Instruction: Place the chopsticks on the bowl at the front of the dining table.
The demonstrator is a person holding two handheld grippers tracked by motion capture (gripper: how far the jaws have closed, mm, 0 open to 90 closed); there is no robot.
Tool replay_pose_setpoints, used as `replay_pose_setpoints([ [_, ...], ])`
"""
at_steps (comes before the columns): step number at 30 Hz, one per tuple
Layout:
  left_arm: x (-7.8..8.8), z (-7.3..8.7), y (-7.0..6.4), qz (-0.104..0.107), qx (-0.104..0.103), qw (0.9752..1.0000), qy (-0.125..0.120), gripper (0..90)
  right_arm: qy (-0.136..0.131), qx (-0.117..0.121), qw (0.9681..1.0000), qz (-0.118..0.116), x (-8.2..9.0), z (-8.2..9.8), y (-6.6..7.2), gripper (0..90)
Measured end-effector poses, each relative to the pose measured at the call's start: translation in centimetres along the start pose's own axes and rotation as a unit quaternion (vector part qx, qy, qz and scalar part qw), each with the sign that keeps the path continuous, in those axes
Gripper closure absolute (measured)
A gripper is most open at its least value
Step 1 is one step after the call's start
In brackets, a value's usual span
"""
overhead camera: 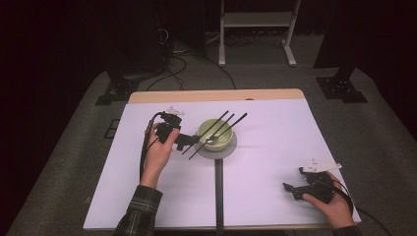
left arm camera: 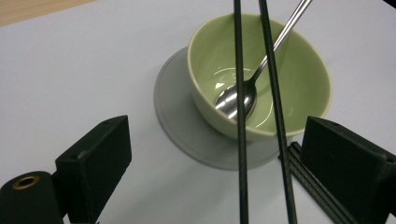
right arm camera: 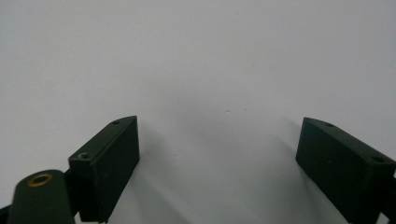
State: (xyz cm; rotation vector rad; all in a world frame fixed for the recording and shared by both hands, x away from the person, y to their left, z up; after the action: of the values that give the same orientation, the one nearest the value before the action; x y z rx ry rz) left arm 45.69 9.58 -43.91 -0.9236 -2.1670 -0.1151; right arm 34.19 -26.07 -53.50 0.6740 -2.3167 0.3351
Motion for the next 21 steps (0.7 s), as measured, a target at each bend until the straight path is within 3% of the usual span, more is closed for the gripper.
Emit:
replay_pose_setpoints([
  [11, 2.4, 2.3, 1.9, -0.027, 0.014, 0.9995, -0.009, 8.0, 0.0, -0.001, 1.0, 0.0, 0.0, 0.0, 0.0, 12.1],
  [18, 2.7, 3.7, 3.0, -0.037, 0.025, 0.999, -0.006, 8.0, 0.0, -0.001, 1.0, 0.0, 0.0, 0.0, 0.0, 12.1],
  [21, 2.5, 4.4, 3.3, -0.04, 0.026, 0.9988, 0.007, 8.0, 0.0, 0.0, 1.0, 0.0, 0.0, 0.0, 0.0, 12.1],
])
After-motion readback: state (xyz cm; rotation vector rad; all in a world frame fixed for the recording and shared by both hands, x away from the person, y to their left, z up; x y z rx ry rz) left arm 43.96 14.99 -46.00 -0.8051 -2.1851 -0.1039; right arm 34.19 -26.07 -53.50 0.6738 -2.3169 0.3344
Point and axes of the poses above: each handheld gripper's, and its own axes: x roughly backward along the jaws, z roughly out of its underside, y roughly to its left, the point moved 10 cm from there along -x, roughly forward along the jaws, and after that the axes turned 5 degrees about z, right-handed, at the moved point
